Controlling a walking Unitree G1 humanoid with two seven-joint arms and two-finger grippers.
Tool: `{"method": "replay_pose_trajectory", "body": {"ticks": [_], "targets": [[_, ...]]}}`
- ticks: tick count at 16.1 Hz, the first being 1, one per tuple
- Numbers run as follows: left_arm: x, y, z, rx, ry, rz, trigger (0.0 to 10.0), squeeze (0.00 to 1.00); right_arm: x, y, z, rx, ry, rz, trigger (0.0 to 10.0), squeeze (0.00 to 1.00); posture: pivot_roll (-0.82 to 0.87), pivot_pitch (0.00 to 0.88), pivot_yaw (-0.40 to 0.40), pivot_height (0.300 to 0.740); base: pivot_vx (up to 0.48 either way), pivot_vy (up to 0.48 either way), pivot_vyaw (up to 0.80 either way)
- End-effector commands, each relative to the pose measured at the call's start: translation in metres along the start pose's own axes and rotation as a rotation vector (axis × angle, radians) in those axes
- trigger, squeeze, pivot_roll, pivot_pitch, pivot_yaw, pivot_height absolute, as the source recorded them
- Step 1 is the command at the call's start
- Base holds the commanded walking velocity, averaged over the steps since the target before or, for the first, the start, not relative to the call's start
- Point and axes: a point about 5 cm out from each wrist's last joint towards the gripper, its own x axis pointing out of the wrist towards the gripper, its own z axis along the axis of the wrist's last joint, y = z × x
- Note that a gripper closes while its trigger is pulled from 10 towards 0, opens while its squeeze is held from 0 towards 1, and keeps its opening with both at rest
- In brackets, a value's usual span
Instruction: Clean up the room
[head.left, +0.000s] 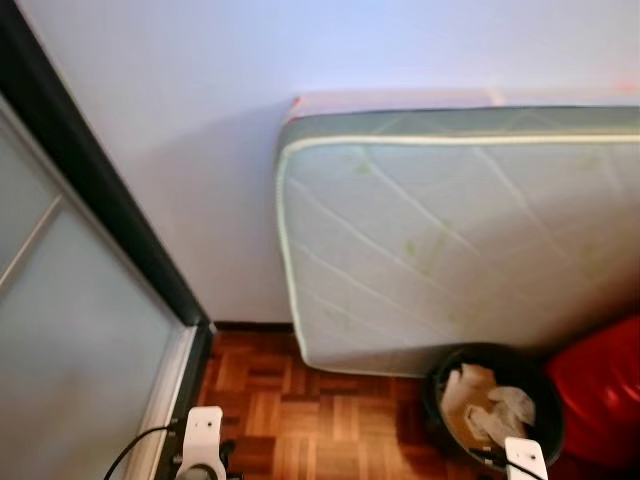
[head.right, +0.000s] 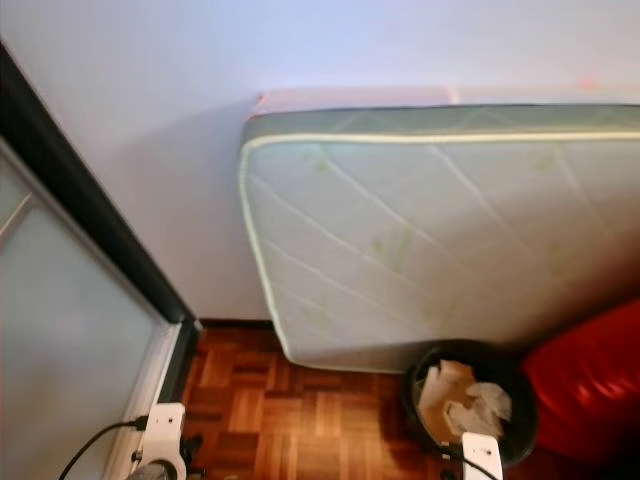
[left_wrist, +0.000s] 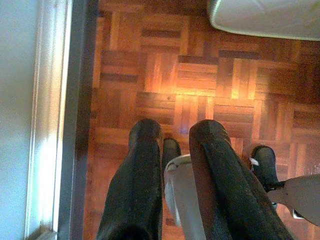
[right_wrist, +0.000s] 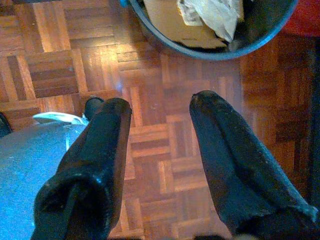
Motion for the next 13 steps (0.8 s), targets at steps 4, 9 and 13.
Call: {"method": "replay_pose_trajectory", "body": {"ticks": [4, 9, 13], "targets": [[-0.0349, 0.0702, -0.068, 0.088, 0.325, 0.081, 10.0, 0.0, -0.0041, 0.0039, -0.025, 0.023, 0.087, 0.068, 10.0, 0.0, 0.06, 0.0, 0.002, 0.74, 0.0, -0.24, -0.76], [-0.0367, 0.0669, -0.0735, 0.073, 0.34, 0.077, 10.0, 0.0, -0.0045, 0.0023, -0.0265, 0.021, 0.095, 0.057, 10.0, 0.0, 0.05, 0.0, 0.001, 0.74, 0.0, 0.0, -0.74], [-0.0366, 0.0653, -0.0741, 0.072, 0.342, 0.078, 10.0, 0.0, -0.0042, 0.0041, -0.0266, 0.03, 0.097, 0.06, 10.0, 0.0, 0.04, 0.0, 0.008, 0.74, 0.0, 0.0, -0.74]]}}
